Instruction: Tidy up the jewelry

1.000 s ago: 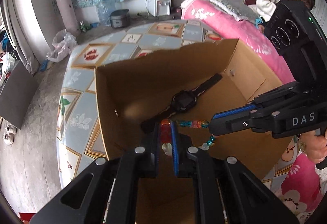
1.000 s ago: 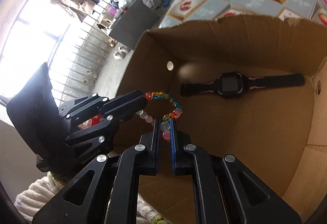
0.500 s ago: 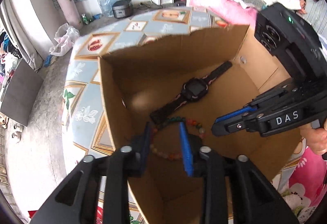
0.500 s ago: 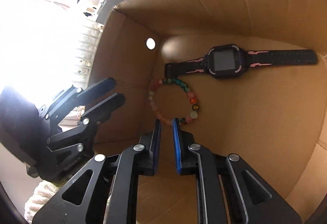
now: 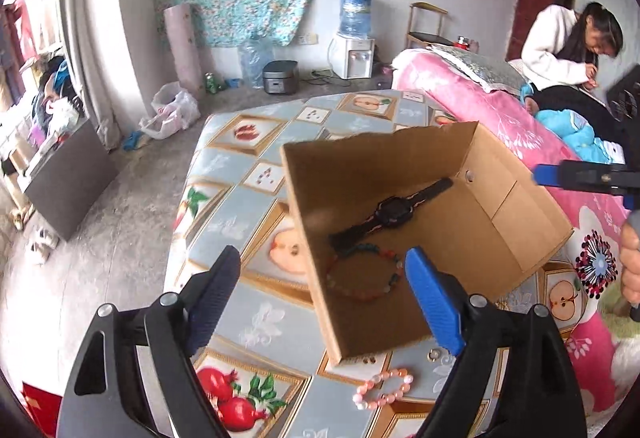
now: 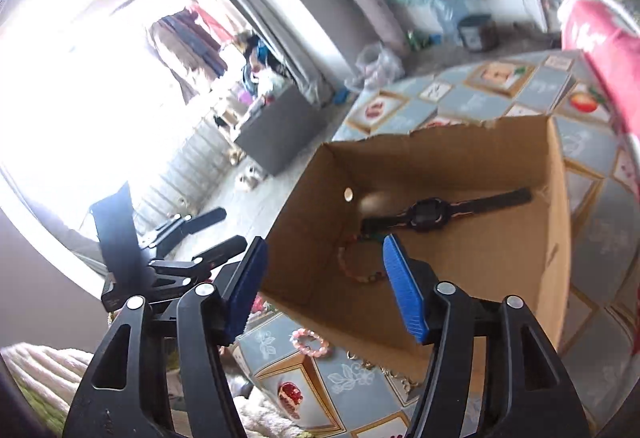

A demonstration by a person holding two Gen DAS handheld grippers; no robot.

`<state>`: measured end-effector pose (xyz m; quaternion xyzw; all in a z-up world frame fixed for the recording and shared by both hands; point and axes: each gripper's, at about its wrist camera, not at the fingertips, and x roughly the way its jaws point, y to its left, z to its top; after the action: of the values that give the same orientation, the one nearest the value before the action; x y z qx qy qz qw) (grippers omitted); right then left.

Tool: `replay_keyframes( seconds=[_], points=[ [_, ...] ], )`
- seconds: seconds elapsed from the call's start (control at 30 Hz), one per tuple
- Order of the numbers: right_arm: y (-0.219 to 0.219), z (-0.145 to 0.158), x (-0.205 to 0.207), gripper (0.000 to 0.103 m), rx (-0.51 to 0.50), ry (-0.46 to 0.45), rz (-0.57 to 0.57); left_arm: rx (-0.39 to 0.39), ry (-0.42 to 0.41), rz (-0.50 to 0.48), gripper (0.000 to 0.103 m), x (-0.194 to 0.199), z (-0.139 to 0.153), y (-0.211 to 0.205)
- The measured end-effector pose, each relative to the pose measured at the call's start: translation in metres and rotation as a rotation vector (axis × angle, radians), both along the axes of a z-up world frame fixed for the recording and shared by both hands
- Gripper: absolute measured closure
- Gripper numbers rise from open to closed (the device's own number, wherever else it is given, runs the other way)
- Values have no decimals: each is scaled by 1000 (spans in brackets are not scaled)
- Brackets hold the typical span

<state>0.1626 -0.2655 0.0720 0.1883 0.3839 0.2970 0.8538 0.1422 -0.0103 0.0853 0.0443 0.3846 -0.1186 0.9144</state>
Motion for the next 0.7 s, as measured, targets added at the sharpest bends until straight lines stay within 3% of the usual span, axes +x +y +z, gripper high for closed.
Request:
replay_keyframes(
  seconds=[0.13,0.27,0.4,0.53,0.7],
  points=[
    [-11,-6,-42,43,29,-58,-27,-57,19,42,19,-20,-8,20],
    [-13,-20,-73,40,50,-49,-11,-98,16,39,14,-42,-20,30],
    [-8,-52,-77,40,73,58,-43,-92,28,19,10,-55,-42,25],
    [-5,-86,-63,40,-1,188,-135,-72,112,18,10,-48,-71,12],
    [-13,-106,-46,40,10,266,-203,-47,135,14,10,-38,-84,-1]
  ],
)
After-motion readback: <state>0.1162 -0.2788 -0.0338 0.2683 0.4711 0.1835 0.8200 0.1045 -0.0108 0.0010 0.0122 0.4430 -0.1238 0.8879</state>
